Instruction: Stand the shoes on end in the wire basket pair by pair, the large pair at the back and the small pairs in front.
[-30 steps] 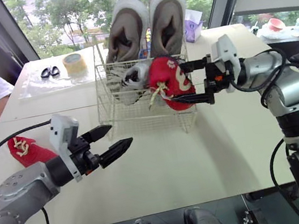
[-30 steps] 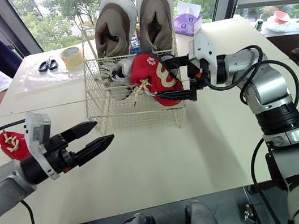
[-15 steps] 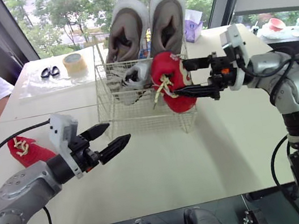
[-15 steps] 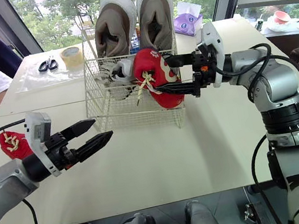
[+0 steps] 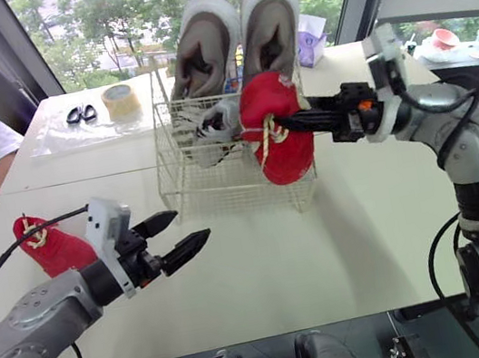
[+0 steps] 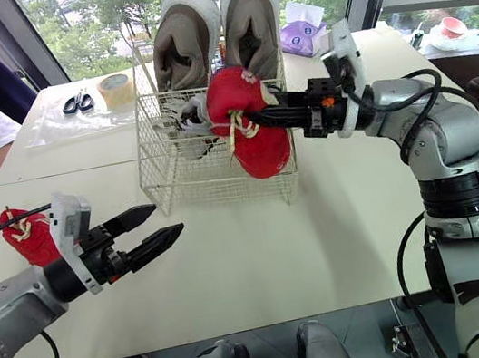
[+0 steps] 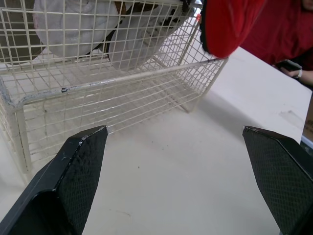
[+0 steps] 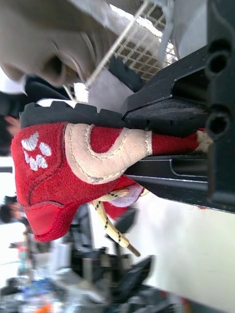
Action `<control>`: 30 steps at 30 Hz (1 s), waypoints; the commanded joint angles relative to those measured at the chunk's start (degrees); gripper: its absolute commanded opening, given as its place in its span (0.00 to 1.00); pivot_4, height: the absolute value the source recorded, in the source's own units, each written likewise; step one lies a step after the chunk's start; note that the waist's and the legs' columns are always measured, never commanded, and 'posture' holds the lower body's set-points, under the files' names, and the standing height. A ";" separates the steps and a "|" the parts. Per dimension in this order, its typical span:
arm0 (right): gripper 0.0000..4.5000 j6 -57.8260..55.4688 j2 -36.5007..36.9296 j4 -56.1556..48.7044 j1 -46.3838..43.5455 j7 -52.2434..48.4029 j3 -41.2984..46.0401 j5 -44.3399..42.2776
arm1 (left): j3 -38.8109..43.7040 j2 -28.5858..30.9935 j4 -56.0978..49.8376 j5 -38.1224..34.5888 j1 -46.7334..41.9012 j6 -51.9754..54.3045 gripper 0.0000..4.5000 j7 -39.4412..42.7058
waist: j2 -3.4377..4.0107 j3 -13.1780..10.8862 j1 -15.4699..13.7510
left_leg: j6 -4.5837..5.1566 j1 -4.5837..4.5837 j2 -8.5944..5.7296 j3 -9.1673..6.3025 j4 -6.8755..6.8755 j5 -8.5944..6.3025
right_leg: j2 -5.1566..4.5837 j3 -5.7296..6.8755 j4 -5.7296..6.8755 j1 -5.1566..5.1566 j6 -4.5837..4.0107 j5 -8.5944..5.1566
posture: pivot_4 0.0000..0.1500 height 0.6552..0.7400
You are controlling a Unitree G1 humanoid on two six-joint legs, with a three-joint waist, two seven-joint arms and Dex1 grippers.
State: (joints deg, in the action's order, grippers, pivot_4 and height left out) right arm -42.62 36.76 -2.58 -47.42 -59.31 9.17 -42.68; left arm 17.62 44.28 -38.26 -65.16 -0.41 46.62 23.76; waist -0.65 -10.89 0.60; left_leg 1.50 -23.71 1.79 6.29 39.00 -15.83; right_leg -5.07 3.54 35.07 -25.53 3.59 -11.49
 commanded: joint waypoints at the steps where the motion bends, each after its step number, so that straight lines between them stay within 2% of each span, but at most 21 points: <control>1: 0.16 -0.59 -0.91 -4.13 0.26 3.64 3.68 -3.33 | 0.54 -0.50 -0.30 0.64 -0.10 -1.48 1.00 0.96 | 0.00 0.00 0.06 | -0.02 -0.02 0.01 0.00 0.00 -0.01 | 0.00 -0.02 0.00 -0.02 0.00 0.00 | 1.00 1.00; 5: 0.16 6.68 -2.86 -4.10 3.76 5.11 0.40 2.96 | -0.47 -0.92 0.66 0.97 -1.44 -1.20 1.00 1.61 | 0.00 0.00 0.12 | -0.11 -0.03 0.01 -0.02 -0.02 -0.07 | 0.01 -0.01 -0.01 -0.04 -0.01 0.00 | 1.00 1.00; 8: 0.16 8.36 -4.22 -3.47 4.75 5.56 -0.47 3.71 | -0.40 -0.81 1.72 1.78 -1.62 -1.38 1.00 2.77 | 0.04 -0.02 0.12 | 0.01 -0.12 0.00 -0.01 -0.02 0.00 | 0.03 0.03 -0.01 -0.11 -0.01 0.00 | 1.00 1.00; 14: 0.16 18.00 -6.68 0.29 8.10 6.42 -3.48 10.83 | -0.64 -1.66 3.12 4.38 -0.28 -2.84 1.00 5.44 | 0.02 -0.01 0.12 | 0.02 -0.45 0.00 0.00 0.01 0.03 | 0.19 0.06 0.02 -0.39 0.02 0.01 | 1.00 1.00; 23: 0.16 17.22 -6.44 0.23 11.65 6.27 -1.79 9.23 | 0.12 -2.15 2.90 6.61 2.03 -3.97 1.00 7.58 | 0.03 0.00 0.22 | -0.01 -0.38 0.06 0.00 0.09 0.05 | 0.30 0.03 0.11 -0.36 0.00 0.02 | 1.00 1.00; 26: 0.41 16.47 -5.72 -1.35 13.18 6.54 -1.31 8.80 | -0.15 -2.07 3.84 6.86 0.95 -3.71 1.00 7.89 | 0.02 0.01 -0.05 | 0.00 -0.39 0.05 -0.01 0.08 0.05 | 0.30 0.03 0.10 -0.36 0.00 0.02 | 1.00 1.00; 28: 0.64 15.69 -5.10 -2.56 13.41 7.01 -0.82 8.60 | -0.37 -2.04 4.99 7.70 0.83 -4.12 1.00 9.11 | 0.02 0.01 -0.08 | 0.00 -0.40 0.04 -0.03 0.09 0.05 | 0.28 0.04 0.08 -0.34 0.00 0.01 | 1.00 1.00; 30: 0.66 13.96 -3.62 -4.74 13.09 7.49 0.30 7.76 | -0.27 -1.94 6.30 8.71 1.30 -4.90 1.00 10.71 | 0.03 0.00 0.06 | 0.00 -0.42 0.03 -0.02 0.10 0.05 | 0.27 0.03 0.07 -0.35 0.00 0.01 | 1.00 1.00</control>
State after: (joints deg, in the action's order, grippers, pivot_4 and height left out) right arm -27.47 30.69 -2.54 -33.12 -52.72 6.95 -33.00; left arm 16.52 42.15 -32.95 -57.84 1.05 43.85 32.17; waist -0.62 -10.89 0.66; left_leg 1.50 -24.14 1.82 6.26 39.10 -15.78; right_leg -4.80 3.58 35.14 -25.89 3.59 -11.48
